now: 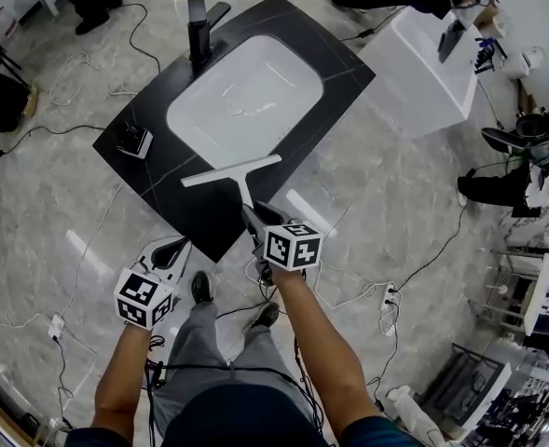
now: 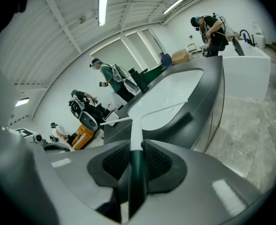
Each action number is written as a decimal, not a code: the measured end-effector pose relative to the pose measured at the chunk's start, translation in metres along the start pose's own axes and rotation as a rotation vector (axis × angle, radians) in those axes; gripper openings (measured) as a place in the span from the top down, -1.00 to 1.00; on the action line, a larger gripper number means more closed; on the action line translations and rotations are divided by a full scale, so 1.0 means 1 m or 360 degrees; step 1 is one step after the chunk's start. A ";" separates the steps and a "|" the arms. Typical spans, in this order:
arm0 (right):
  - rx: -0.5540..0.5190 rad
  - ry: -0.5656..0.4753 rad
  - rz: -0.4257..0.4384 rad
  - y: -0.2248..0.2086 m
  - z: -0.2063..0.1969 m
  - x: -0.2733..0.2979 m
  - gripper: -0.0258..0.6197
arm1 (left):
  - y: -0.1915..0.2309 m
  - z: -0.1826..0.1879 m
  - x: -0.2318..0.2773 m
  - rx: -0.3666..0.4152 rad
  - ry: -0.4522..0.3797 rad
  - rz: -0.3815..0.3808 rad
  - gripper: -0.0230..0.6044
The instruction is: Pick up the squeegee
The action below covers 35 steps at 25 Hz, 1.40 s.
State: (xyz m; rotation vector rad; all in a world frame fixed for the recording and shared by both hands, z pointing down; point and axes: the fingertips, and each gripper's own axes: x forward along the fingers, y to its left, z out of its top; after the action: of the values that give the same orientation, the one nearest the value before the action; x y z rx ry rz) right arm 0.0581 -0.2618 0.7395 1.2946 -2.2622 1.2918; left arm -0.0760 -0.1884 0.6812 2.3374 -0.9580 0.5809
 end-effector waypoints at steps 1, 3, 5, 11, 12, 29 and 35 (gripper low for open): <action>0.0004 -0.0012 0.0000 0.003 0.001 -0.005 0.60 | -0.001 0.001 -0.005 0.0002 -0.0007 0.0005 0.91; 0.0004 -0.0034 0.0003 0.011 0.005 -0.014 0.60 | -0.004 0.005 -0.015 0.0012 -0.0024 0.0017 0.91; -0.0006 -0.0056 0.0015 0.020 0.011 -0.022 0.60 | -0.005 0.009 -0.026 0.0022 -0.0040 0.0035 0.91; -0.0036 -0.0168 0.0061 0.054 0.037 -0.059 0.60 | -0.009 0.024 -0.060 0.0069 -0.0077 0.0089 0.91; -0.0046 -0.0186 0.0069 0.060 0.041 -0.065 0.60 | -0.009 0.028 -0.066 0.0081 -0.0085 0.0097 0.91; -0.0261 -0.0473 0.0224 0.158 0.112 -0.181 0.60 | -0.036 0.091 -0.160 0.0209 -0.0284 0.0185 0.91; -0.0361 -0.0598 0.0288 0.198 0.127 -0.242 0.60 | -0.058 0.107 -0.196 0.0254 -0.0356 0.0200 0.91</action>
State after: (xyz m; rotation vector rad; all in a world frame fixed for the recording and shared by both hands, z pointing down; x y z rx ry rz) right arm 0.0699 -0.1770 0.4133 1.3676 -2.7431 0.8597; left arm -0.1425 -0.1226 0.4701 2.5377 -1.2065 0.4656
